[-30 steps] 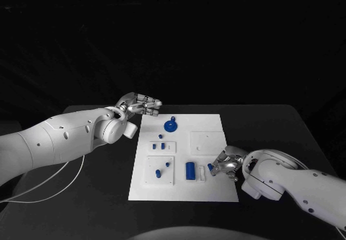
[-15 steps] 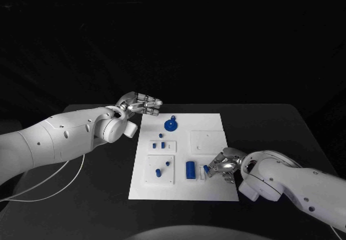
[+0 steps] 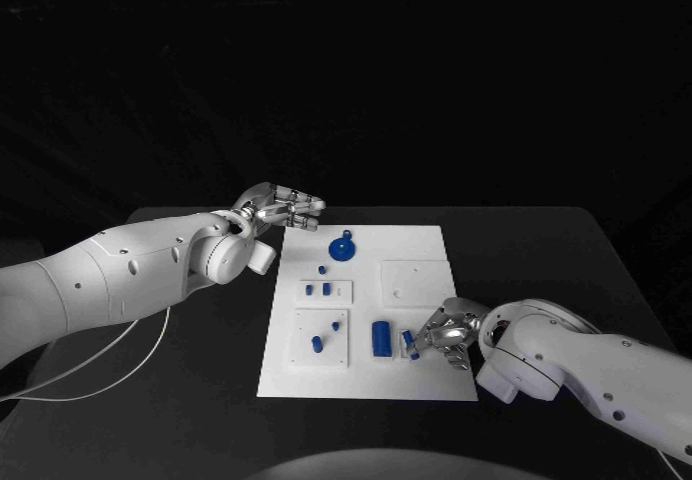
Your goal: Assemble the parts on the task board
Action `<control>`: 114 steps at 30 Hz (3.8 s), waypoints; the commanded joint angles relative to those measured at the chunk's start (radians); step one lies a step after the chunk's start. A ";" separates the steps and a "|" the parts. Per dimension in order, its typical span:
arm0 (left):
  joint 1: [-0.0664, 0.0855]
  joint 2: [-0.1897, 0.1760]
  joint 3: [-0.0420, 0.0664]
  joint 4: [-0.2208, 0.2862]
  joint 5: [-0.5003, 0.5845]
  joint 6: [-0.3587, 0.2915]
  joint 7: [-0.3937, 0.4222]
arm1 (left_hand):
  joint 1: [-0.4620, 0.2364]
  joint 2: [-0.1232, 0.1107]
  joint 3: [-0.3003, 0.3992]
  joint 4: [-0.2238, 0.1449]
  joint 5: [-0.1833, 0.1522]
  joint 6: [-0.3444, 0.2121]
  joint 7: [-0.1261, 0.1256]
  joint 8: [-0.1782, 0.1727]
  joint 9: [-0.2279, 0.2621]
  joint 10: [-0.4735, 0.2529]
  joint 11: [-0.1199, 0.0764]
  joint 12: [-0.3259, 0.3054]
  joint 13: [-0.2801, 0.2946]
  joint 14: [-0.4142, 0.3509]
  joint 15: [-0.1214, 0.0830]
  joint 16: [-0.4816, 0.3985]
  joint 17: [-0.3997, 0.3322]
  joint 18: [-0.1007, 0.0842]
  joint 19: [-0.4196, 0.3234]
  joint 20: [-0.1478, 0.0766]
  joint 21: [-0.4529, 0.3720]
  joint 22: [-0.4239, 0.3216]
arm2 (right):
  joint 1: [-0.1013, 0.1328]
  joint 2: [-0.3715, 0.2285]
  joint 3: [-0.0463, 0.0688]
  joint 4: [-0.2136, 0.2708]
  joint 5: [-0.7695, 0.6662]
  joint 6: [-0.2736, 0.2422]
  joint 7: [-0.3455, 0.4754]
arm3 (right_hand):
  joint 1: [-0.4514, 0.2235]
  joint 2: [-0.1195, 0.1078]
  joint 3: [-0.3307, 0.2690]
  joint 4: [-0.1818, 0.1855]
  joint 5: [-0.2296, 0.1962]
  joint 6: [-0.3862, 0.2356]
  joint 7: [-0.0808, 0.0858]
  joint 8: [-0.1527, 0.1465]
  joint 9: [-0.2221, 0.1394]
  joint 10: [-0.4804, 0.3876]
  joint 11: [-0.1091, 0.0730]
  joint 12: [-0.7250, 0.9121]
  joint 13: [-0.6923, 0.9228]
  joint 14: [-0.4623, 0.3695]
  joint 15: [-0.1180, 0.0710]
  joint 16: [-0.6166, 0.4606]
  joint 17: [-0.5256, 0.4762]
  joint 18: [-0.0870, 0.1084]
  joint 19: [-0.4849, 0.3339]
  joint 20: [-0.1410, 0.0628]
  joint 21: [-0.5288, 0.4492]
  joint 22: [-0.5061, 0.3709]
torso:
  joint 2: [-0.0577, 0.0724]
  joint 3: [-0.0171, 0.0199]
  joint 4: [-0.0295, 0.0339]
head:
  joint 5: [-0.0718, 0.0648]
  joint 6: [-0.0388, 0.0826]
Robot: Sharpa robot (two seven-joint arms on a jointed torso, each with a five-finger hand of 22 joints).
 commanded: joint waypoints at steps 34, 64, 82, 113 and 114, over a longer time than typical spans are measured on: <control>0.000 0.001 0.000 -0.001 -0.003 0.016 -0.004 | -0.001 -0.001 0.002 0.004 -0.003 -0.002 0.001 -0.001 0.001 -0.006 0.000 0.002 0.001 -0.003 0.004 -0.001 0.000 -0.009 -0.005 0.003 -0.002 -0.001 | -0.001 0.014 0.000 0.010 -0.038 -0.005 0.012 | 0.047 -0.022 -0.270 0.250 -0.057 0.005 -0.009 -0.006 -0.009 0.007 0.000 0.003 -0.006 0.004 -0.003 -0.002 0.006 -0.003 0.059 0.001 -0.005 0.079 | 0.000 0.0007 -0.0010 | 0.010 -0.002; 0.000 -0.005 0.000 0.000 -0.008 0.017 -0.009 | -0.001 -0.001 0.002 0.004 -0.003 -0.002 0.001 -0.001 0.001 -0.006 0.000 0.002 0.001 -0.003 0.004 -0.001 0.000 -0.009 -0.005 0.003 -0.002 -0.001 | -0.002 -0.028 0.001 0.033 -0.042 0.161 0.058 | 0.098 -0.052 -0.265 0.197 -0.095 0.023 -0.012 -0.006 -0.007 0.007 -0.002 0.000 -0.008 0.003 -0.003 -0.004 0.008 -0.006 0.057 0.000 -0.004 0.080 | -0.001 0.0009 -0.0017 | 0.009 -0.002; 0.000 -0.005 0.000 0.001 -0.008 0.020 -0.010 | -0.001 -0.001 0.002 0.004 -0.003 -0.002 0.001 -0.001 0.001 -0.006 0.000 0.002 0.001 -0.003 0.004 -0.001 0.000 -0.009 -0.005 0.003 -0.002 -0.001 | -0.008 -0.010 0.000 0.013 -0.061 0.126 0.024 | 0.028 0.043 -0.275 0.176 -0.119 0.028 -0.019 -0.006 -0.003 0.014 -0.007 0.003 -0.004 0.005 -0.006 -0.003 0.010 -0.008 0.058 -0.003 -0.004 0.080 | 0.000 0.0009 -0.0001 | 0.008 -0.003; 0.000 -0.006 0.000 0.000 -0.008 0.020 -0.013 | -0.001 0.004 0.006 0.008 -0.003 0.001 0.001 0.000 0.002 -0.007 0.000 0.003 0.001 -0.004 0.004 -0.001 0.000 -0.009 -0.005 0.003 -0.002 -0.001 | -0.013 0.019 -0.001 -0.019 -0.100 0.066 0.007 | -0.068 -0.033 0.123 0.218 -0.298 0.035 -0.023 -0.005 0.005 0.023 -0.010 0.000 0.000 0.005 -0.008 -0.003 0.008 -0.010 0.059 -0.004 0.001 0.079 | 0.001 0.0008 -0.0010 | 0.005 -0.003; 0.000 -0.005 0.000 0.000 -0.008 0.020 -0.013 | -0.001 0.004 0.006 0.008 -0.003 0.001 0.001 0.000 0.002 -0.007 0.000 0.003 0.001 -0.004 0.004 -0.001 0.000 -0.009 -0.005 0.003 -0.002 -0.001 | -0.013 0.019 -0.001 -0.020 -0.100 0.067 0.007 | -0.066 -0.034 0.122 0.217 -0.298 0.035 -0.023 -0.005 0.005 0.023 -0.010 0.000 0.000 0.005 -0.008 -0.002 0.009 -0.010 0.059 -0.004 0.002 0.079 | 0.000 0.0007 -0.0010 | 0.005 -0.003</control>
